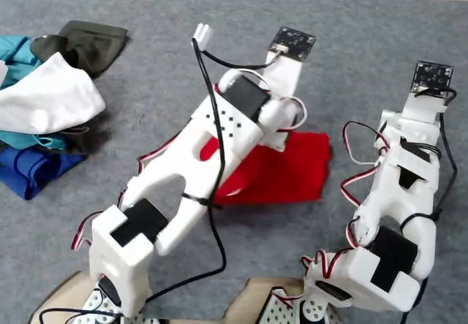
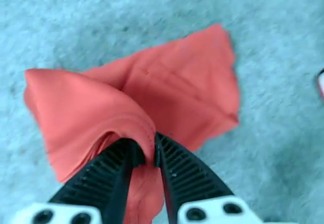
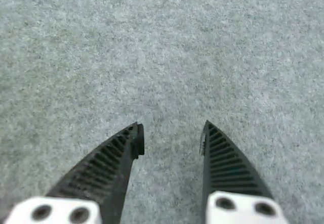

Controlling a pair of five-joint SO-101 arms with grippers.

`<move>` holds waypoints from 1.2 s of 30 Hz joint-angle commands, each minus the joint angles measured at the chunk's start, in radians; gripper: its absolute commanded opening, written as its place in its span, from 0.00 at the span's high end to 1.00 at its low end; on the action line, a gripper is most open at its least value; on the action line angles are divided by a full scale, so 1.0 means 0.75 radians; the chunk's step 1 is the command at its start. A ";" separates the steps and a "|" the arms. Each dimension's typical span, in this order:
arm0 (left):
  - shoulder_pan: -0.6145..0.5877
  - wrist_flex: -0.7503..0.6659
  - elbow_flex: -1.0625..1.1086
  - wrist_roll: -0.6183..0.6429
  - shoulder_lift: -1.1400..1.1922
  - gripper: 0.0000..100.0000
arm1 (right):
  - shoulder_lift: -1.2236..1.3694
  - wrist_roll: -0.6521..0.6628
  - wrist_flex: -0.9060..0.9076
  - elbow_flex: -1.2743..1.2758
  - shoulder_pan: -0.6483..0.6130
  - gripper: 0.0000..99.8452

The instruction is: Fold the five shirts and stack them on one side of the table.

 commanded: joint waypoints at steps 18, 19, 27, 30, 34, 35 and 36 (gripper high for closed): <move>0.209 -0.237 -0.280 0.184 0.361 0.98 | -0.005 -0.033 0.047 -0.101 0.044 0.81; 0.209 -0.237 -0.301 0.184 0.390 0.98 | -0.005 -0.049 0.047 -0.101 0.046 0.81; 0.209 -0.180 -0.485 0.229 0.572 0.96 | -0.005 -0.057 0.047 -0.103 0.046 0.81; 0.207 -0.088 -0.569 0.229 0.596 0.86 | -0.005 -0.057 0.047 -0.103 0.046 0.81; 0.194 0.039 -0.620 0.229 0.598 0.74 | -0.005 -0.057 0.047 -0.103 0.046 0.81; 0.184 0.061 -0.620 0.229 0.586 0.73 | -0.005 -0.057 0.047 -0.103 0.046 0.81; 0.174 0.082 -0.624 0.229 0.584 0.73 | -0.005 -0.057 0.047 -0.103 0.046 0.81</move>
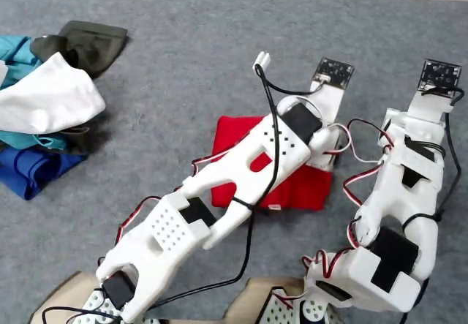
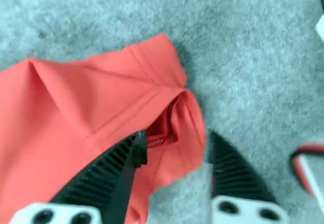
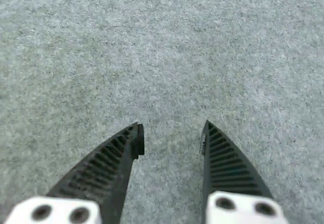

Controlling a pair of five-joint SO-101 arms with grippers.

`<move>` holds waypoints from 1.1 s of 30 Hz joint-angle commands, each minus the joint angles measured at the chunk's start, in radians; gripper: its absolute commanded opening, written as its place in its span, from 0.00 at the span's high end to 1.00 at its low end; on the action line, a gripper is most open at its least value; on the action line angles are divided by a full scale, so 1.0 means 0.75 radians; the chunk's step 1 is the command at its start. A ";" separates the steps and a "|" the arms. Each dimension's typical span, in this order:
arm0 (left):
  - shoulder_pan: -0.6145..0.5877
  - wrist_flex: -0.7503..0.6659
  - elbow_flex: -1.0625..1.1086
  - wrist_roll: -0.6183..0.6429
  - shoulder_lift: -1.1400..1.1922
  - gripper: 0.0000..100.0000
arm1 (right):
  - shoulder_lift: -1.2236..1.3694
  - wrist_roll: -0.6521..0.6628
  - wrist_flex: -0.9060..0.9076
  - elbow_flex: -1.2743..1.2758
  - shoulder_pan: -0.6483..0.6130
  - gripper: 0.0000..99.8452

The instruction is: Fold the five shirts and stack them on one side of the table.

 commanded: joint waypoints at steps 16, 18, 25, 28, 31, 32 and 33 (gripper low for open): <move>-0.763 0.333 -0.270 -0.043 -0.077 0.98 | -0.011 -0.002 0.008 -0.060 -0.011 0.96; -0.814 0.333 -0.121 -0.043 -0.163 0.98 | -0.013 0.027 0.063 -0.073 -0.028 0.99; -0.878 0.299 0.593 -0.196 -0.697 0.98 | -0.130 0.250 0.487 -0.177 -0.228 1.00; -0.968 0.113 0.972 -0.262 -0.926 0.98 | -0.251 0.370 0.771 -0.228 -0.334 1.00; -1.066 -0.131 1.371 -0.325 -1.126 0.98 | -0.375 0.440 1.025 -0.281 -0.441 1.00; -1.092 -0.215 1.493 -0.331 -1.181 0.98 | -0.408 0.452 1.107 -0.304 -0.486 1.00; -1.115 -0.303 1.614 -0.333 -1.233 0.98 | -0.437 0.458 1.180 -0.330 -0.533 1.00</move>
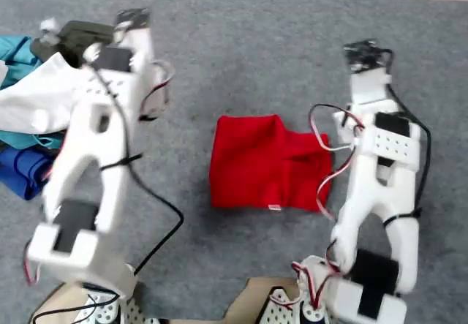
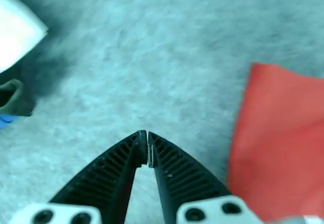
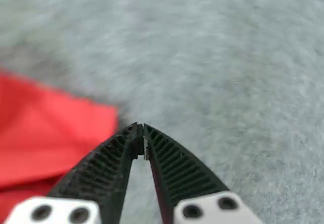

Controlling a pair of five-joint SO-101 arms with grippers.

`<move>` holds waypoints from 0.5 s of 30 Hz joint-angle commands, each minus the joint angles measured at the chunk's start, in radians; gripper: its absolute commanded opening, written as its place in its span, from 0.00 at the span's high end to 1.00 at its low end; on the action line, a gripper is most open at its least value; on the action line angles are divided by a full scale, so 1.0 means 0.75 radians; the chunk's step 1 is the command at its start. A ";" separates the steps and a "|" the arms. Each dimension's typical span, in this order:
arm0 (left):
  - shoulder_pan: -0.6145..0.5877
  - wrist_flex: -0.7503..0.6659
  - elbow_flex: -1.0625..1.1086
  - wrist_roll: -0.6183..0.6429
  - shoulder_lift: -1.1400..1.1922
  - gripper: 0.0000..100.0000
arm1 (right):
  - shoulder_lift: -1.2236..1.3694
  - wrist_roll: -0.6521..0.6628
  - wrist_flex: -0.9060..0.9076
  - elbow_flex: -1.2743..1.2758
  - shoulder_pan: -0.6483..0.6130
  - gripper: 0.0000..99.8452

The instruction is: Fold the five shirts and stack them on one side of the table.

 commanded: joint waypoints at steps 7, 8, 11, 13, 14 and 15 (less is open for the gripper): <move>-0.158 -0.822 0.996 -0.023 -0.310 0.98 | -0.030 0.033 0.587 -0.365 -0.474 1.00; -0.153 -0.908 1.058 -0.023 -0.300 0.98 | 0.026 0.033 0.610 -0.400 -0.508 1.00; -0.143 -1.054 1.140 -0.023 -0.296 0.98 | 0.212 0.033 0.675 -0.515 -0.582 1.00; -0.143 -1.052 1.131 -0.023 -0.296 0.98 | 0.332 0.037 0.747 -0.607 -0.617 1.00; -0.145 -1.052 1.127 -0.023 -0.292 0.98 | 0.392 0.039 0.775 -0.647 -0.629 1.00; -0.145 -1.052 1.127 -0.023 -0.292 0.98 | 0.441 0.039 0.800 -0.682 -0.635 1.00</move>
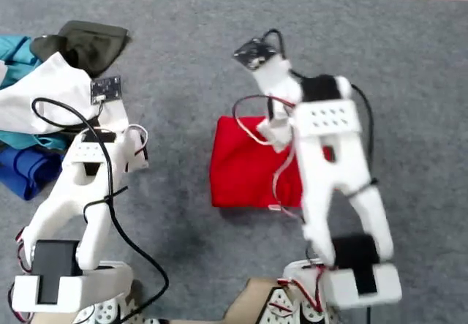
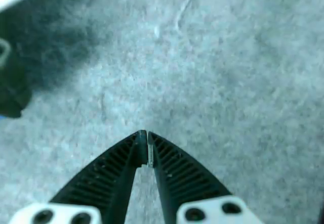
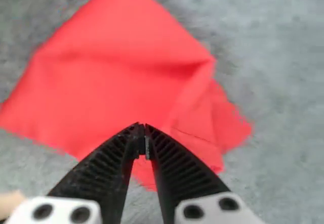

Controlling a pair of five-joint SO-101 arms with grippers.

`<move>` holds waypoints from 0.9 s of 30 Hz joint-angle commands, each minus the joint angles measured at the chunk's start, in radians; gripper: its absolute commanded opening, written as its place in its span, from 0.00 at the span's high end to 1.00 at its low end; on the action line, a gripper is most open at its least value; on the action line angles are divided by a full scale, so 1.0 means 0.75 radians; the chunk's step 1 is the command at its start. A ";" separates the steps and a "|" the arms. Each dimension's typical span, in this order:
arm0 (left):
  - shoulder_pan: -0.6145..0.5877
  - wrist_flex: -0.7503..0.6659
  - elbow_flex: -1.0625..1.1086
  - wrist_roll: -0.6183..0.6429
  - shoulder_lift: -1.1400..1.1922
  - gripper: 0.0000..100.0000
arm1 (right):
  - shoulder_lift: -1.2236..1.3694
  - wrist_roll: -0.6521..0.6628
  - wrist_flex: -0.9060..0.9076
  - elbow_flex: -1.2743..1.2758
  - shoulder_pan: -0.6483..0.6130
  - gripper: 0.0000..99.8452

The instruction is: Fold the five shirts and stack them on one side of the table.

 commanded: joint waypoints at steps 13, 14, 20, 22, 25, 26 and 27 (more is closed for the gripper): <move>0.004 -0.063 0.000 -0.010 -0.044 0.98 | 0.465 0.018 -0.027 -0.273 0.251 1.00; 0.004 -0.082 0.002 -0.010 -0.040 0.98 | 0.494 0.029 -0.047 -0.296 0.281 1.00; 0.012 -0.092 0.002 -0.010 -0.038 0.98 | 0.660 0.108 -0.070 -0.568 0.392 1.00; 0.018 -0.092 0.004 -0.012 -0.038 0.98 | 0.719 0.139 -0.070 -0.690 0.402 1.00; 0.018 -0.092 0.004 -0.012 -0.038 0.98 | 0.797 0.172 -0.059 -0.866 0.408 1.00; 0.018 -0.092 0.004 -0.012 -0.038 0.98 | 0.819 0.180 -0.059 -0.920 0.418 1.00; 0.018 -0.092 0.004 -0.012 -0.038 0.98 | 0.842 0.188 -0.059 -0.967 0.431 1.00</move>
